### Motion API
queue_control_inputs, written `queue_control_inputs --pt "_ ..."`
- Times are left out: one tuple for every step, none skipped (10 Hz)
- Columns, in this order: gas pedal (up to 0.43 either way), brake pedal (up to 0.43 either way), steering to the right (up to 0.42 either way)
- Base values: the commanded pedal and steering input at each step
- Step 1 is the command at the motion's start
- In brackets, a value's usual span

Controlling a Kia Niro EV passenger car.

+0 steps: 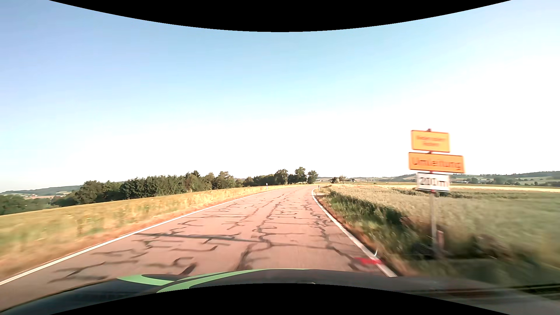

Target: Follow the waypoints while adhering to traffic rules and regulations

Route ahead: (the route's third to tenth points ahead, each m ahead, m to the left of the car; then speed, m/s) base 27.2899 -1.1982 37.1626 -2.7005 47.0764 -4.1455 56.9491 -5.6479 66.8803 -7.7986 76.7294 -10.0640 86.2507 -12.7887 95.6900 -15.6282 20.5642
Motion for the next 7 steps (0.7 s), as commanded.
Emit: queue_control_inputs --pt "0.28 0.0 0.023" --pt "0.28 0.0 0.022" --pt "0.28 0.0 0.021" --pt "0.28 0.0 0.021" --pt "0.28 0.0 0.021" --pt "0.28 0.0 0.021" --pt "0.28 0.0 0.021"
